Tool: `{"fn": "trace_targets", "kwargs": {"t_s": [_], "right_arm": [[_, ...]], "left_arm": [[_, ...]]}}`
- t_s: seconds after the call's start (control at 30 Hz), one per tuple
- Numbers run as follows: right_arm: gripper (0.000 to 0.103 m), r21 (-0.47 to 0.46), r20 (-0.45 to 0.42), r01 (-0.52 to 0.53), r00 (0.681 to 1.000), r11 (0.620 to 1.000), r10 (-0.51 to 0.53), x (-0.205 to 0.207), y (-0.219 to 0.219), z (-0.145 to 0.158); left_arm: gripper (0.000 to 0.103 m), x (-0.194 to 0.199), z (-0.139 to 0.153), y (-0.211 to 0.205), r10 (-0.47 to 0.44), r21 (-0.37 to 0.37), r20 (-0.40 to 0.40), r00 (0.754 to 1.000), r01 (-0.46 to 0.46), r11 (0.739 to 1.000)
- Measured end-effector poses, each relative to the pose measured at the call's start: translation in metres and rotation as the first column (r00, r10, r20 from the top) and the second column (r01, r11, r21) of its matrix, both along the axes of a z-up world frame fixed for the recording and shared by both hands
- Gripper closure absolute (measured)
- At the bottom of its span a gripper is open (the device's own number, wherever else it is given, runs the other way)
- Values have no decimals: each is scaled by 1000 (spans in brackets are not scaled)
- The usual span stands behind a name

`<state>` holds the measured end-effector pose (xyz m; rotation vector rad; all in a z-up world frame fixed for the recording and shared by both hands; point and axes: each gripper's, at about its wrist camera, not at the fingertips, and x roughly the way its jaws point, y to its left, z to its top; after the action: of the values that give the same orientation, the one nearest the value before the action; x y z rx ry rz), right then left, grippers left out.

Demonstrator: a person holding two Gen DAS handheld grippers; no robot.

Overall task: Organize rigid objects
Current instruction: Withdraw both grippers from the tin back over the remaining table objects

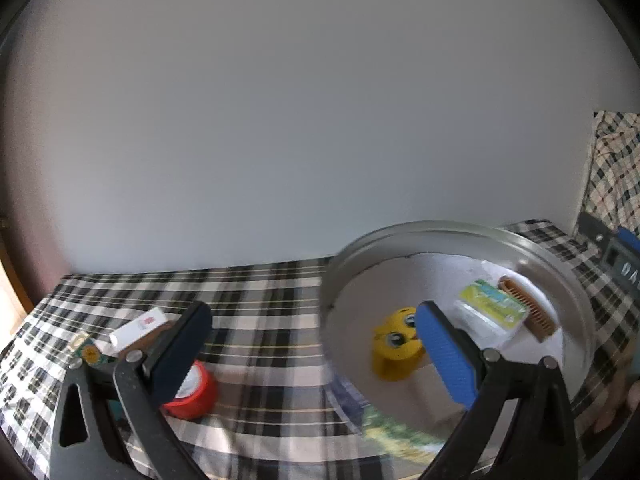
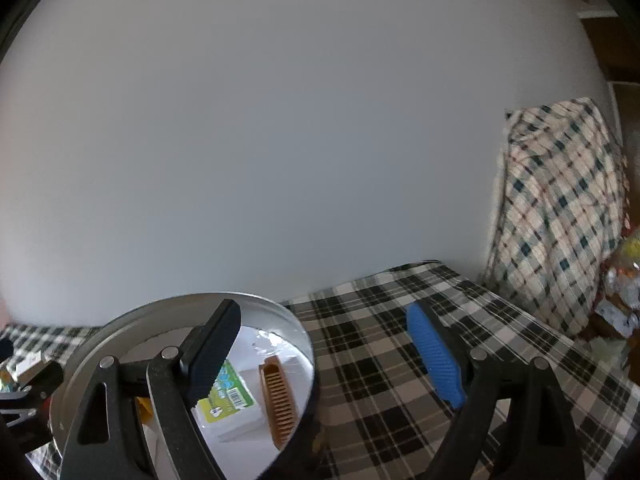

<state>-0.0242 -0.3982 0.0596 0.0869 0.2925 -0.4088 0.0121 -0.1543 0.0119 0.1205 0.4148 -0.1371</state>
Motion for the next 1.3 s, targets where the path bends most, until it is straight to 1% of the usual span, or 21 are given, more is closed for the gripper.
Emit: {"fn": "trace_targets", "kwargs": {"t_s": [0.07,0.2,0.3,0.47,0.57,0.73,0.93,1.13,1.3], "right_arm": [[16,8,33,23,999,1000,-24,-7,-2,1],[16,-4,122,74,990,997,-73,-23,2,4],[16,1,144,96,985,995,-95,-26,8,3],[16,-48,118,117,987,992,-110,-29,23,1],[16,-41,134,132,983,990,-126,-41,27,2],[16,-29,156,149,977,988,-143,-61,35,3],[16,-74,170,153,976,985,-139,-69,55,4],[16,-94,164,127,980,987,-110,-69,78,3],[16,-73,144,86,987,994,-75,-62,97,-1]], "left_arm": [[1,-3,-1,10,20,3,17,1000,-20,1000],[1,-5,-3,23,41,20,22,999,-41,999],[1,-7,-4,32,45,19,25,999,-45,999],[1,-8,-9,39,39,49,32,999,-41,998],[1,-10,-9,47,26,30,33,999,-27,999],[1,-13,-9,55,16,22,31,999,-17,1000],[1,-18,-9,64,1,28,35,999,-2,1000],[1,-17,-10,77,6,8,18,1000,-6,1000],[1,-17,-10,86,8,16,22,1000,-9,1000]]}}
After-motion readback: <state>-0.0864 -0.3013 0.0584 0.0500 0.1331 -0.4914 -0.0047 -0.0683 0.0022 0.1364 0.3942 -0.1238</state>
